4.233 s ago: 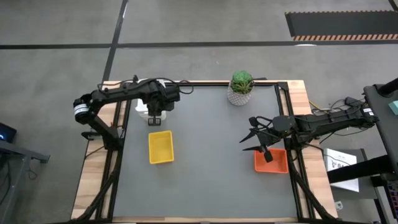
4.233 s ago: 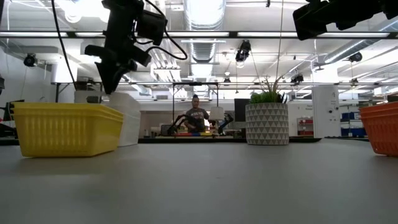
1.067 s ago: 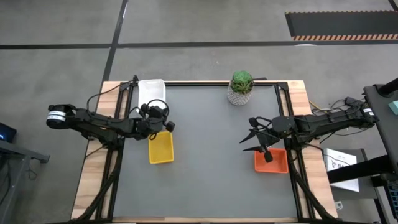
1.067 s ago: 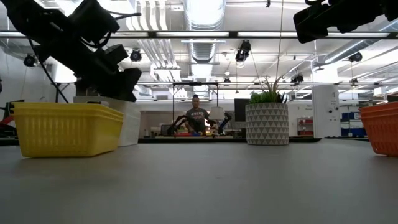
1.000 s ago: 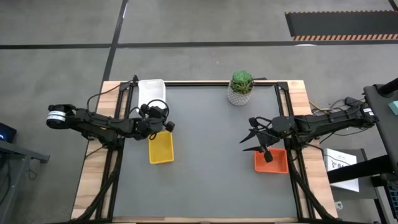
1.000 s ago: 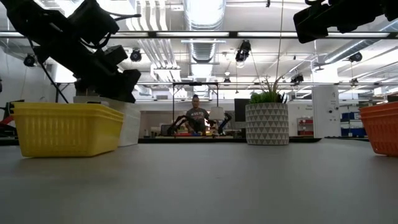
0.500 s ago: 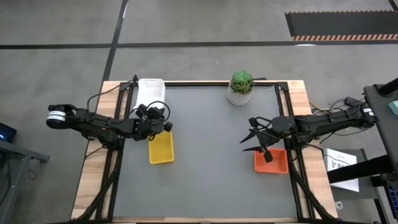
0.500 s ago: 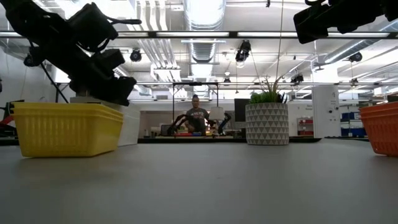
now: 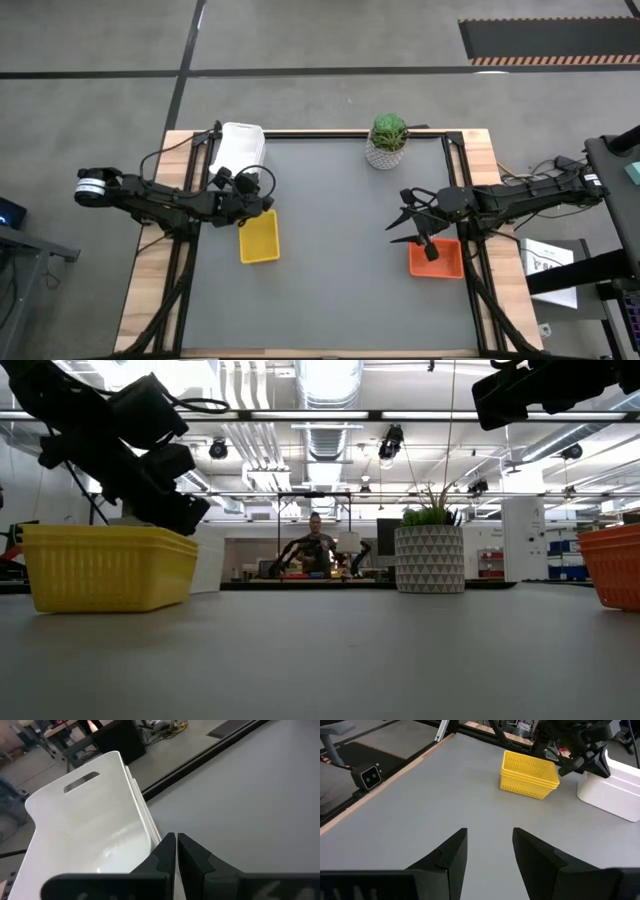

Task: Stack baskets by color
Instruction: Stack the right white bin on top of the left white bin, then return to Home Position

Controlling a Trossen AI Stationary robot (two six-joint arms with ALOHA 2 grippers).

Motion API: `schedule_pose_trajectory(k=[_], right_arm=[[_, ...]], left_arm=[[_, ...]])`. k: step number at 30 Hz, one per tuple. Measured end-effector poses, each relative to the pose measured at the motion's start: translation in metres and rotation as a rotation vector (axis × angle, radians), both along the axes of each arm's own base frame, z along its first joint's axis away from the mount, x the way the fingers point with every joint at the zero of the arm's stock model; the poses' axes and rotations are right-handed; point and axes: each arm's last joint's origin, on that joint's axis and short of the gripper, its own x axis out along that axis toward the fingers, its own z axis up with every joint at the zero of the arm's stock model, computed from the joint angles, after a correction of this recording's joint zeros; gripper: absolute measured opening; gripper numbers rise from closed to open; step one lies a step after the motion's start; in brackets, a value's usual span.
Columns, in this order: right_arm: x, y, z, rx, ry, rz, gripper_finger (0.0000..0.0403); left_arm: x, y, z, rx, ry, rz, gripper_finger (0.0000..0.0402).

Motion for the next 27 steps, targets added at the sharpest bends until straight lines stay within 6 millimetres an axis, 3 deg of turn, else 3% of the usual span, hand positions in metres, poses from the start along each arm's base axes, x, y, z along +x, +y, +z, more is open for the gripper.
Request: schedule_pose_trajectory(k=[6, 15, 27], right_arm=[[0.0, 0.0, 0.0, 0.0, 0.0, 0.0, 0.0151], [0.0, 0.0, 0.0, 0.0, 0.0, 0.0, 0.0151], [0.0, 0.0, 0.0, -0.002, -0.012, 0.001, 0.0151]], left_arm=[[0.004, -0.001, 0.004, -0.013, -0.02, -0.013, 0.0001], [0.025, -0.004, 0.025, -0.145, -0.282, -0.199, 0.0001], [0.037, -0.032, 0.038, -0.229, -0.472, -0.438, 0.0001]])
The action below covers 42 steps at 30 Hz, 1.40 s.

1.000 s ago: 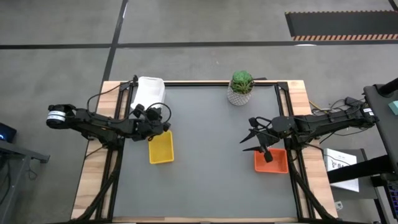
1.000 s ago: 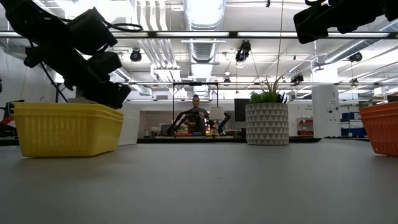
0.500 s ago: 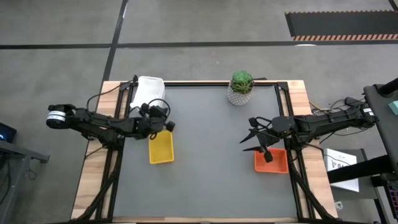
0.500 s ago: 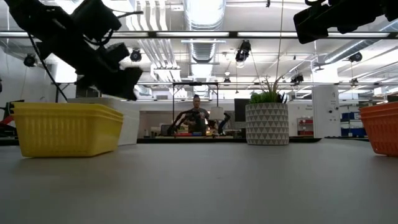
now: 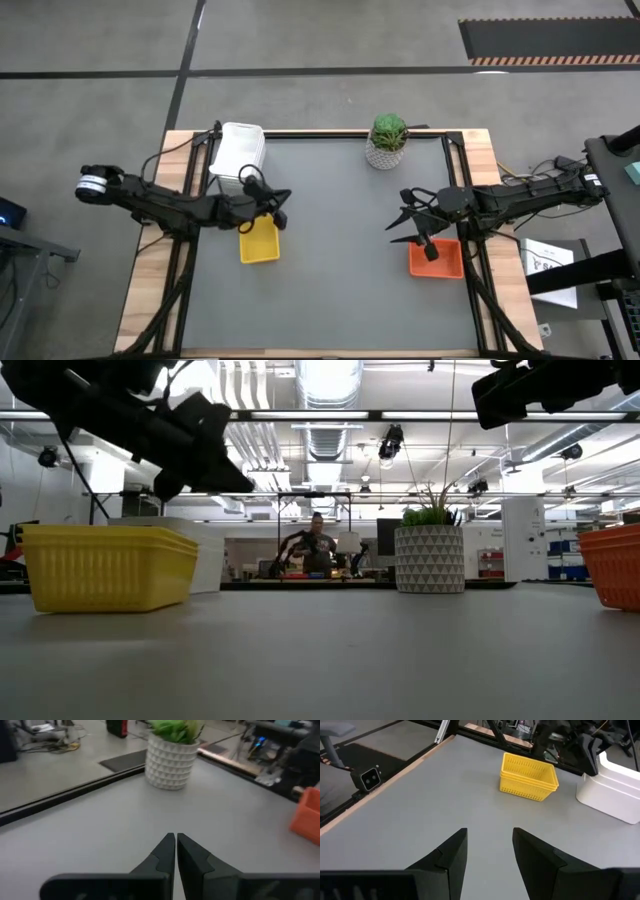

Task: Stack baskets by color
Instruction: Return to Home Position

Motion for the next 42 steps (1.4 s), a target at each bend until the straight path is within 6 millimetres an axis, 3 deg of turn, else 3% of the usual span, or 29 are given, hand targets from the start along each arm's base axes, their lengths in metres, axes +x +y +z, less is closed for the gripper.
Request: schedule_pose_trajectory(k=[37, 39, 42], right_arm=[[0.0, 0.0, -0.002, -0.003, 0.005, 0.001, 0.015], [0.0, 0.0, -0.004, -0.048, -0.009, 0.021, 0.015], [-0.001, -0.006, -0.017, -0.108, -0.035, -0.007, 0.0149]], left_arm=[[0.002, -0.006, 0.002, 0.006, -0.038, -0.027, 0.0002], [0.002, -0.007, 0.003, 0.038, -0.01, -0.067, 0.0002], [-0.006, -0.013, 0.015, 0.17, 0.045, -0.279, 0.0002]])
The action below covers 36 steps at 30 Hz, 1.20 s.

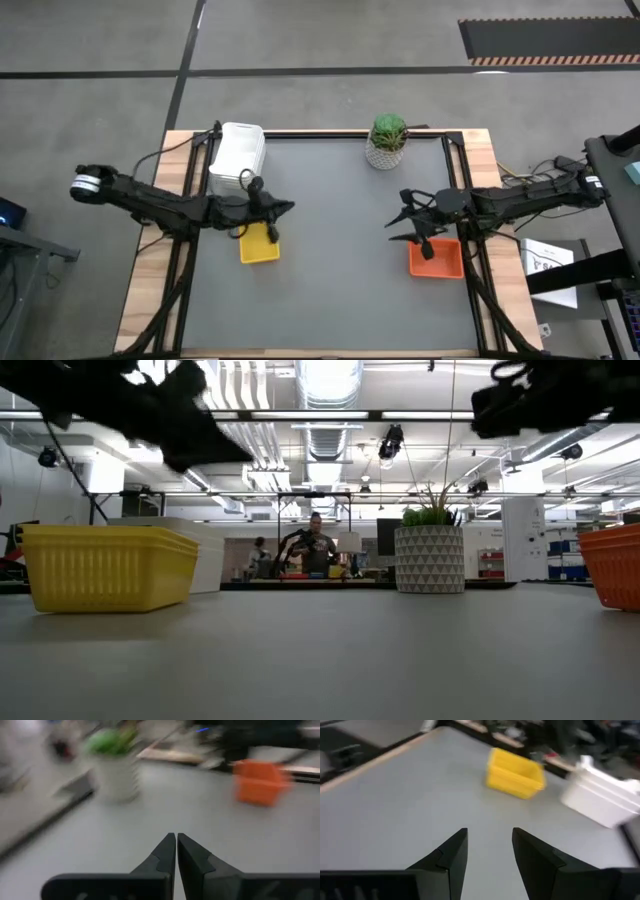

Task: Stack baskets by color
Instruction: Return to Home Position

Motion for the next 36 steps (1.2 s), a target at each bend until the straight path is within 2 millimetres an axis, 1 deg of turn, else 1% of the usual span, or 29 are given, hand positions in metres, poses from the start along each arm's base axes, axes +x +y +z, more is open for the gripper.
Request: schedule_pose_trajectory(k=[2, 4, 6, 9, 12, 15, 18, 22, 24, 26, 31, 32, 33, 34, 36], right_arm=[[0.0, -0.007, -0.007, -0.005, -0.047, -0.039, 0.0143], [-0.002, -0.014, -0.015, -0.025, -0.092, -0.056, 0.0134], [-0.005, -0.021, -0.02, -0.041, -0.154, -0.087, 0.0122], [-0.013, -0.031, -0.028, -0.046, -0.218, -0.143, 0.0105], [-0.023, -0.037, -0.034, -0.051, -0.245, -0.179, 0.009], [-0.033, -0.039, -0.039, -0.06, -0.273, -0.207, 0.0075], [-0.044, -0.038, -0.033, -0.046, -0.35, -0.214, 0.0061], [-0.063, -0.035, -0.024, -0.045, -0.445, -0.215, 0.0048], [-0.068, -0.034, -0.023, -0.057, -0.471, -0.213, 0.0044], [-0.074, -0.034, -0.023, -0.083, -0.526, -0.209, 0.0043], [-0.082, -0.032, -0.033, -0.106, -0.705, -0.204, 0.0042], [-0.081, -0.032, -0.038, -0.101, -0.709, -0.205, 0.0042], [-0.08, -0.032, -0.042, -0.087, -0.674, -0.198, 0.0043], [-0.08, -0.032, -0.039, -0.086, -0.697, -0.185, 0.0043], [-0.078, -0.031, -0.04, -0.062, -0.68, -0.133, 0.0043]], left_arm=[[-0.012, -0.004, 0.015, 0.104, -0.002, -0.134, 0.0002], [-0.029, -0.005, 0.02, 0.213, 0.038, -0.233, 0.0002], [-0.049, -0.002, 0.02, 0.249, 0.06, -0.239, 0.0002], [-0.074, 0.005, 0.019, 0.248, -0.027, -0.186, 0.0001], [-0.092, 0.007, 0.005, 0.245, -0.076, -0.188, 0.0001], [-0.104, 0.008, -0.013, 0.245, -0.105, -0.185, 0.0001], [-0.115, 0.01, -0.023, 0.26, -0.184, -0.176, 0.0001], [-0.124, 0.011, -0.036, 0.265, -0.266, -0.164, 0.0001], [-0.127, 0.011, -0.035, 0.253, -0.289, -0.16, 0.0001], [-0.125, 0.011, -0.04, 0.244, -0.239, -0.165, 0.0001], [-0.122, 0.013, -0.044, 0.277, -0.172, -0.102, 0.0001], [-0.122, 0.013, -0.045, 0.277, -0.156, -0.086, 0.0001], [-0.122, 0.013, -0.046, 0.277, -0.145, -0.077, 0.0001], [-0.121, 0.013, -0.047, 0.279, -0.133, -0.07, 0.0001], [-0.12, 0.013, -0.049, 0.281, -0.108, -0.073, 0.0001]])
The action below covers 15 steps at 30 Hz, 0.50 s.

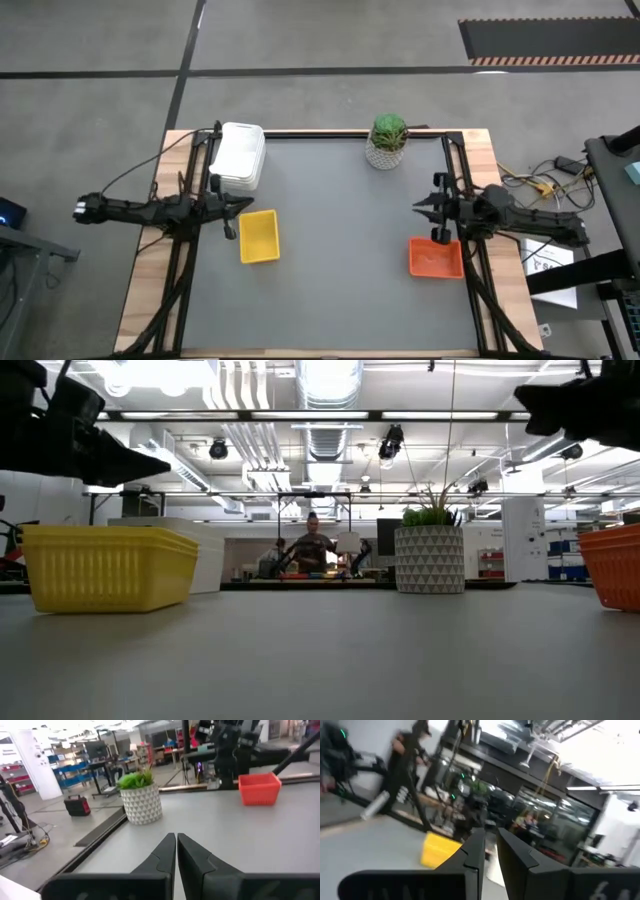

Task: Stack baskets by color
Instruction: Return to Home Position

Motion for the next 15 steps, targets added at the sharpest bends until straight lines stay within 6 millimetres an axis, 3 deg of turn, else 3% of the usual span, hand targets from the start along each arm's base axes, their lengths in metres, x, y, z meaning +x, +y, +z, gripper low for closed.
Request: schedule_pose_trajectory(k=[9, 15], right_arm=[[0.0009, 0.0003, -0.0007, 0.374, 0.053, 0.111, 0.0043], [0.001, 0.0002, -0.0009, 0.452, 0.063, 0.131, 0.0043]], left_arm=[[0.0042, -0.0005, -0.0067, 0.009, 0.075, 0.001, 0.0001], [0.0062, -0.0007, -0.0104, 0.014, 0.115, 0.001, 0.0001]])
